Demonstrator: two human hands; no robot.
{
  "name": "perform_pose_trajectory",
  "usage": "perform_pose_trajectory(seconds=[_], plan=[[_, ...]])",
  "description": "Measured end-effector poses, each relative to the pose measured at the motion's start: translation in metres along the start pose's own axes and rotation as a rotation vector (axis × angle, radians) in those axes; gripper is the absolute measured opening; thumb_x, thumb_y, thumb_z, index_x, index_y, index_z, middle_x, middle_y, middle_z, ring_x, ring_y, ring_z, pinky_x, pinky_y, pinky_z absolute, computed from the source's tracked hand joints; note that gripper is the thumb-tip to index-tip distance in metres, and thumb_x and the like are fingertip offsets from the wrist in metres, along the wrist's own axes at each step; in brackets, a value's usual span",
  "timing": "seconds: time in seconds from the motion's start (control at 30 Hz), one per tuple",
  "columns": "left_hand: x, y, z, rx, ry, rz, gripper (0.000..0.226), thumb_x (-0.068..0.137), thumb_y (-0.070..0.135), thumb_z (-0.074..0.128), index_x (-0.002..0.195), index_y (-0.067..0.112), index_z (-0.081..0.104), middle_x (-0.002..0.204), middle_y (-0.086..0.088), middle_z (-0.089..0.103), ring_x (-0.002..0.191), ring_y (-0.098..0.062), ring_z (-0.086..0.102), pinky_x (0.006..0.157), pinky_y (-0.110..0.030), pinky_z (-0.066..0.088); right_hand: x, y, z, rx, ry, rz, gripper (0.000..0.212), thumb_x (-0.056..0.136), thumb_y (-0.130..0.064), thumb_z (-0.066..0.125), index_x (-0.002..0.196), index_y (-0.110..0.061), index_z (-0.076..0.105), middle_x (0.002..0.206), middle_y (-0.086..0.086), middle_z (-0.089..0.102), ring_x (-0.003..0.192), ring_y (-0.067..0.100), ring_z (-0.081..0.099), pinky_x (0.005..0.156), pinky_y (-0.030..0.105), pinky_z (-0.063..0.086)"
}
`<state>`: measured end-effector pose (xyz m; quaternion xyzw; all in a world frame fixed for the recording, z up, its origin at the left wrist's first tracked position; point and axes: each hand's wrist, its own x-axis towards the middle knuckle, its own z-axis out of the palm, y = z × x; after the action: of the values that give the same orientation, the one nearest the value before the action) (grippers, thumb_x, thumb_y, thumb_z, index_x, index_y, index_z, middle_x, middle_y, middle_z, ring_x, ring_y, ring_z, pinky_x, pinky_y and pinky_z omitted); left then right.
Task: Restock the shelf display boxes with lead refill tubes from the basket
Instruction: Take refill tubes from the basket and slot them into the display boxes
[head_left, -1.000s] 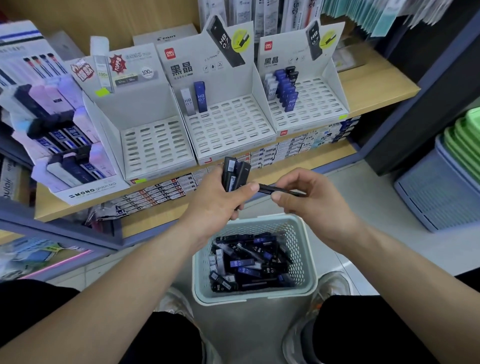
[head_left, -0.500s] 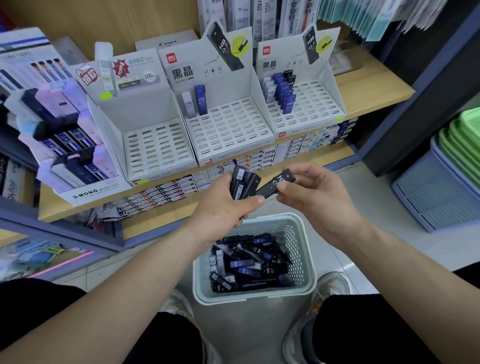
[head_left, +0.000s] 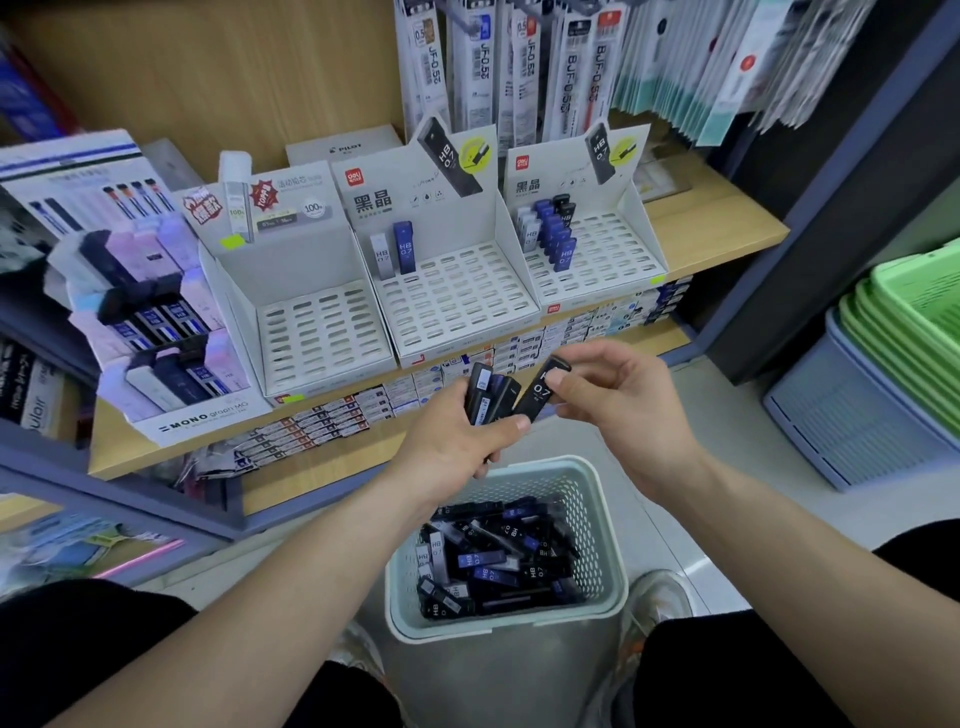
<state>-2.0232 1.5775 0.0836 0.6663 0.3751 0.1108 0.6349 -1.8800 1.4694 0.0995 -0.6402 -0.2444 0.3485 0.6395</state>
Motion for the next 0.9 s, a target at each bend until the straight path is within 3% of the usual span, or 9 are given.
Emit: perform_pose_trajectory(seconds=[0.1,0.3,0.5,0.67,0.9], plan=[[0.009,0.008,-0.005,-0.060,0.072,-0.002,0.022,0.088,0.019,0.075,0.102,0.011,0.059,0.064,0.000,0.055,0.057,-0.014,0.050,0.049,-0.028,0.042,0.010,-0.014,-0.002,-0.017,0.055,-0.054,0.013,0.087,-0.002,0.073,0.095,-0.012,0.071,0.081,0.009,0.070,0.072,0.022,0.069,0.068,0.030,0.058],[0.022,0.041,-0.016,-0.106,0.106,0.019,0.020,0.088,0.016,0.075,0.091,0.014,0.056,0.065,-0.001,0.051,0.062,-0.019,0.047,0.048,-0.028,0.040,0.038,-0.042,-0.016,-0.129,0.110,-0.108,0.011,0.089,-0.001,0.071,0.092,-0.011,0.069,0.081,0.010,0.070,0.072,0.022,0.072,0.072,0.034,0.061],[0.042,0.078,-0.024,0.062,0.068,0.097,0.018,0.090,0.020,0.074,0.094,0.016,0.057,0.068,0.000,0.055,0.057,-0.012,0.051,0.054,-0.029,0.045,0.103,-0.068,-0.038,-0.500,0.197,-0.214,0.012,0.089,-0.015,0.073,0.087,-0.024,0.066,0.085,-0.005,0.070,0.076,0.016,0.073,0.073,0.036,0.060],[0.065,0.068,-0.029,0.055,0.119,0.059,0.019,0.088,0.024,0.076,0.095,0.017,0.059,0.065,0.003,0.057,0.054,-0.009,0.052,0.052,-0.029,0.045,0.161,-0.063,-0.058,-0.729,0.303,-0.296,0.008,0.091,-0.019,0.070,0.091,-0.027,0.066,0.087,-0.014,0.065,0.075,0.001,0.060,0.066,0.018,0.043],[0.100,0.067,-0.025,0.090,0.071,0.035,0.021,0.088,0.029,0.075,0.098,0.018,0.061,0.056,0.013,0.057,0.048,-0.004,0.051,0.053,-0.028,0.045,0.225,-0.042,-0.058,-0.759,0.232,-0.308,0.013,0.090,-0.012,0.071,0.092,-0.025,0.067,0.086,-0.012,0.064,0.080,0.008,0.066,0.072,0.024,0.050]])
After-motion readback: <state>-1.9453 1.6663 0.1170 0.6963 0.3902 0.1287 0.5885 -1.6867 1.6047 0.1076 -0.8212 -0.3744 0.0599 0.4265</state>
